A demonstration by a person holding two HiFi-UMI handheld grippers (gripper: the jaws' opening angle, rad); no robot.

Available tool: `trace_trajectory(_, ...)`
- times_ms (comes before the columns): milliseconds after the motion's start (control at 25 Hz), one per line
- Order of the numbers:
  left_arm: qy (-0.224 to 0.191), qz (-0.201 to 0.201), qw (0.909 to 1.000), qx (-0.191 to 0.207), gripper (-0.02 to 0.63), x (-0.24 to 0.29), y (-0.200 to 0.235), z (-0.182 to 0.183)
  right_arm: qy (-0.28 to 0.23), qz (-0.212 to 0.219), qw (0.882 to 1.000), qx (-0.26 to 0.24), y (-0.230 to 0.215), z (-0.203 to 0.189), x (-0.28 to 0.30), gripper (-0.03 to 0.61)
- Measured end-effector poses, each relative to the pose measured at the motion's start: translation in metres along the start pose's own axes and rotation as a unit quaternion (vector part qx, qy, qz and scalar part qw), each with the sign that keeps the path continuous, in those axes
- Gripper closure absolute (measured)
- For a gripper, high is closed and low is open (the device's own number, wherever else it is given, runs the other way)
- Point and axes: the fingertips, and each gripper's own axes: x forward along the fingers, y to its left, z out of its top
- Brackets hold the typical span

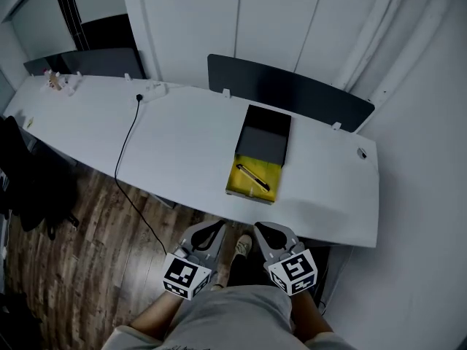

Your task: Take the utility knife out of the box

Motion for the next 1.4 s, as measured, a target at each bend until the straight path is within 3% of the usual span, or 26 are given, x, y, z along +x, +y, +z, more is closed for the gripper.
trace_trajectory(760,-0.004,0.036,0.9993,-0.001,0.614,0.143,0.050,0.052,0.005,0.038,0.999,-0.013,-0.138,0.048,0.068,0.563)
trace_trajectory(1400,0.014,0.031,0.9994,-0.002,0.614,0.165,0.070,0.051,0.015,0.035,0.999,0.000,-0.153,0.049,0.088,0.563)
